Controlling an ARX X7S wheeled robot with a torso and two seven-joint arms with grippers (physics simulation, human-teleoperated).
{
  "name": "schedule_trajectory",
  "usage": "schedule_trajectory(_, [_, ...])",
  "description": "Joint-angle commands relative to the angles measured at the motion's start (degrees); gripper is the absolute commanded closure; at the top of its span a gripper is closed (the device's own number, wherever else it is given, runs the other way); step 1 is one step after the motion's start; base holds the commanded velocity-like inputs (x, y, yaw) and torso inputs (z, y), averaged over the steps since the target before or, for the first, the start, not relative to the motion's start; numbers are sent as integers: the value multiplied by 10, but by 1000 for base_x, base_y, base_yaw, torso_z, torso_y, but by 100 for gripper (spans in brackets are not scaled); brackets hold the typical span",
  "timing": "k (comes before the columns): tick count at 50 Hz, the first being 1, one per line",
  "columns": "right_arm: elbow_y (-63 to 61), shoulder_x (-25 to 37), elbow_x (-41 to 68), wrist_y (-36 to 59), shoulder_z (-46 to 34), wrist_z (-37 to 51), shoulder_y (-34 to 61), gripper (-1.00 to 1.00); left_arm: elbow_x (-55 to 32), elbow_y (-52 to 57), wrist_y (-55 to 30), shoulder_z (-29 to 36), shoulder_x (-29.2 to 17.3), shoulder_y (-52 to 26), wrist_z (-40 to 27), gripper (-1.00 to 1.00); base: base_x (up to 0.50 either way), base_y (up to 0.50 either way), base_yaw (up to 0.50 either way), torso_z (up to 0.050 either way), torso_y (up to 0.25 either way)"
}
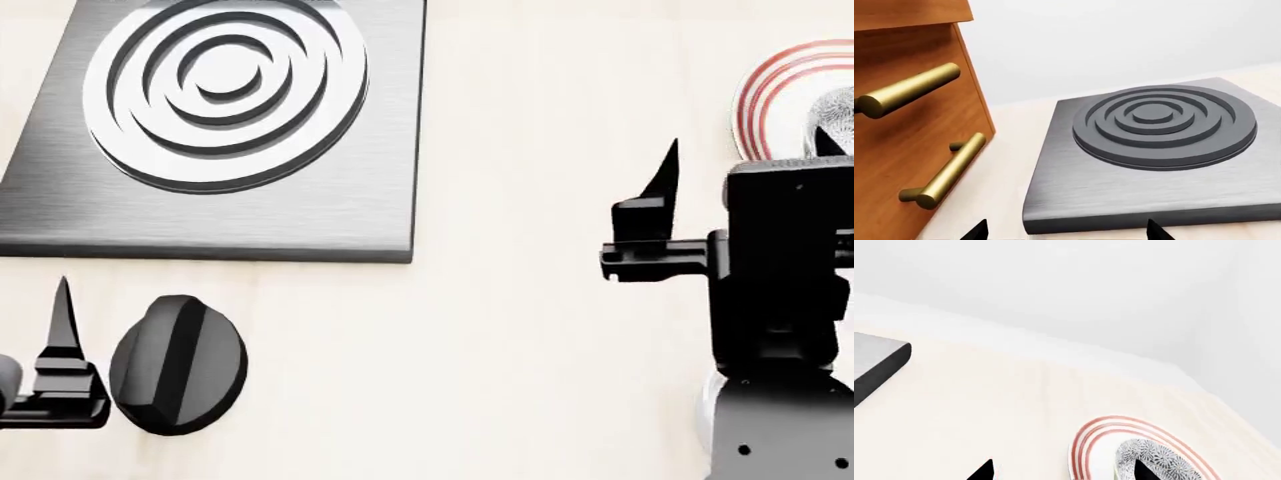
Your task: Pick the akita bowl next to the ramekin and place it on the plate.
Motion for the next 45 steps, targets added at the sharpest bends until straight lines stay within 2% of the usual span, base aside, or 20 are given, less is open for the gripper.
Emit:
schedule_trajectory(1, [-64, -11, -17, -37, -38, 7, -63, -100, -12, 3, 4, -7, 2, 6, -1, -100, 0, 0, 0, 0, 0])
schedule_trajectory(22, [-84, -16, -46, -126, -100, 35, -148, -100, -32, 5, -1, -9, 7, 5, 2, -100, 0, 0, 0, 0, 0])
schedule_trajectory(45, [-102, -8, -84, -172, -152, 65, -196, -100, -49, -7, 15, -15, 14, 8, 7, -100, 0, 0, 0, 0, 0])
